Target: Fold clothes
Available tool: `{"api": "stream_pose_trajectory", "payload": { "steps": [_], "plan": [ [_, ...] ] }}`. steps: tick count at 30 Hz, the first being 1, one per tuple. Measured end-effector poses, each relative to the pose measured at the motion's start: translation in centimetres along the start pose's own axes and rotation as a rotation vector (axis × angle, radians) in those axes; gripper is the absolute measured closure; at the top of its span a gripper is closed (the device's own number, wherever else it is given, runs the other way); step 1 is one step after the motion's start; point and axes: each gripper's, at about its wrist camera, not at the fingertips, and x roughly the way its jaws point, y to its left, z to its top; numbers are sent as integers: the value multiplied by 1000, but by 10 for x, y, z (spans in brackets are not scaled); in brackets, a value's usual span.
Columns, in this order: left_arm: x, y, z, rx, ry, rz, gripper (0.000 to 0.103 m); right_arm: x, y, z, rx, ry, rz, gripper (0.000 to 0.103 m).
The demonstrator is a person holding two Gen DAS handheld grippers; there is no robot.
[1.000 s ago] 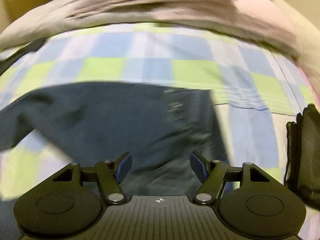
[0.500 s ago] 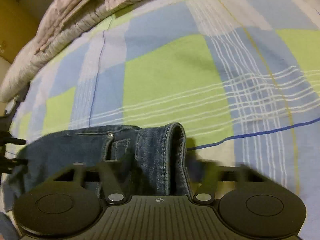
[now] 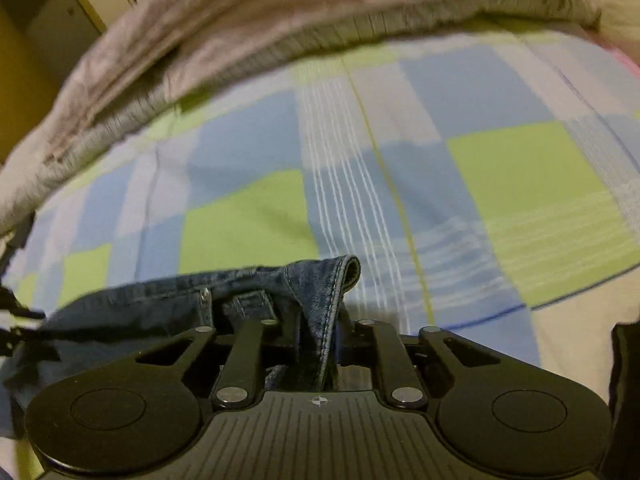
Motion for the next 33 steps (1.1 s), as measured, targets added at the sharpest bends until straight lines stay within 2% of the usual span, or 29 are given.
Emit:
{"api": "stream_pose_trajectory", "payload": {
  "steps": [1,2,3,4,7,11,14,16,19,24,25,26,27,29,31,33],
  "plan": [
    [-7,2,-7,-13,-8,7,64,1,4,-1,-15,7,-26,79],
    [-15,4,-15,-27,-16,14,62,-5,12,-4,-44,-1,-73,60],
    [-24,9,-28,-51,-18,27,57,-11,19,-8,-62,-14,-112,49],
    [-34,14,-43,-77,-19,40,53,-18,27,-12,-78,-25,-149,49],
    [-65,37,-105,-168,13,88,50,-35,54,-25,-110,-34,-209,49],
    [-99,63,-209,-237,108,139,50,-50,108,-58,-148,-25,-187,49],
    [-114,77,-275,-257,155,158,48,-58,161,-95,-173,4,-141,49],
    [-118,89,-311,-275,168,159,48,-59,203,-124,-188,35,-106,49],
    [-114,110,-343,-309,141,143,48,-46,262,-166,-180,100,-46,49],
    [-98,141,-368,-357,138,-17,49,-16,360,-226,-200,204,33,49],
    [-98,145,-368,-350,136,-40,54,-9,380,-236,-232,233,56,49],
    [-100,148,-367,-332,143,-54,73,-4,396,-244,-264,254,69,49],
    [-104,151,-364,-301,152,-48,89,0,411,-249,-294,269,78,49],
    [-117,155,-358,-222,153,-28,90,3,439,-256,-344,276,96,49],
    [-133,168,-349,-168,110,61,90,1,456,-258,-378,269,110,49],
    [-148,195,-340,-193,56,145,90,-2,467,-260,-407,261,121,49]
  ]
}}
